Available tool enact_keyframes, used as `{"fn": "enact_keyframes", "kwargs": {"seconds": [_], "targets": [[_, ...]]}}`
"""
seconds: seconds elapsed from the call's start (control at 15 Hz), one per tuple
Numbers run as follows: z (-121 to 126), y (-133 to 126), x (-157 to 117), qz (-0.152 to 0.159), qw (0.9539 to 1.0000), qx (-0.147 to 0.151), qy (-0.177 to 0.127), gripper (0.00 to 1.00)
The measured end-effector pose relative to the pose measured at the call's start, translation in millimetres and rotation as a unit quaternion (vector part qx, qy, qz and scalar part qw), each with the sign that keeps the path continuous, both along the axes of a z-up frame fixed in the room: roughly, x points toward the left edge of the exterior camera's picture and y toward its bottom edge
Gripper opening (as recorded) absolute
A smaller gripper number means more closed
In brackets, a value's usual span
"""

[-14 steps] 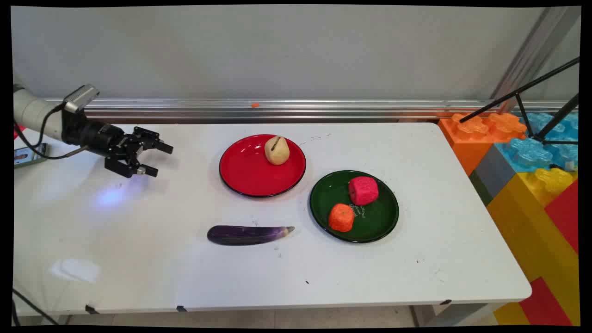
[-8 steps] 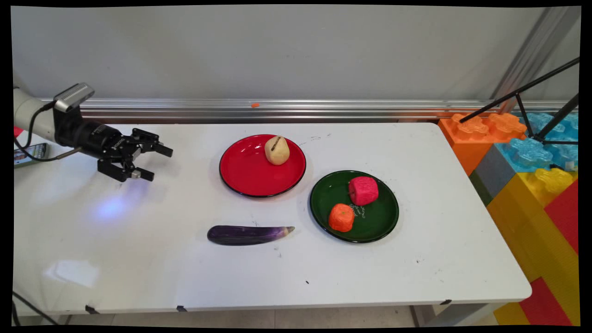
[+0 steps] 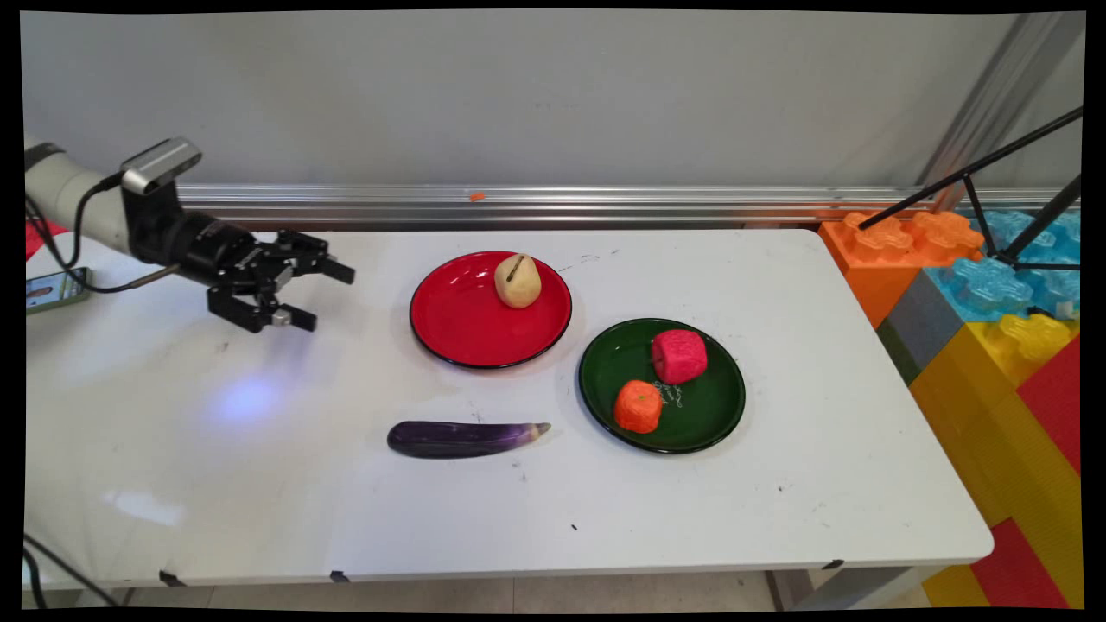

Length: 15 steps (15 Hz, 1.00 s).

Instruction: Pick up the mandarin from the green plate

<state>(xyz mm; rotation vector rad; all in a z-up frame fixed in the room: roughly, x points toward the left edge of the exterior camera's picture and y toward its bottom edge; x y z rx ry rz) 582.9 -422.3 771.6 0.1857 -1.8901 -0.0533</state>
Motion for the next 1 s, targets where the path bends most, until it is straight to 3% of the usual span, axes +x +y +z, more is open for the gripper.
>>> {"fn": "enact_keyframes", "kwargs": {"seconds": [0.53,1.0], "targets": [[10.3,-32.1,-88.1,-0.036,0.9993,0.006,-0.005,1.00],[2.4,-65.0,-157.6,-0.043,0.9985,0.023,-0.023,1.00]]}}
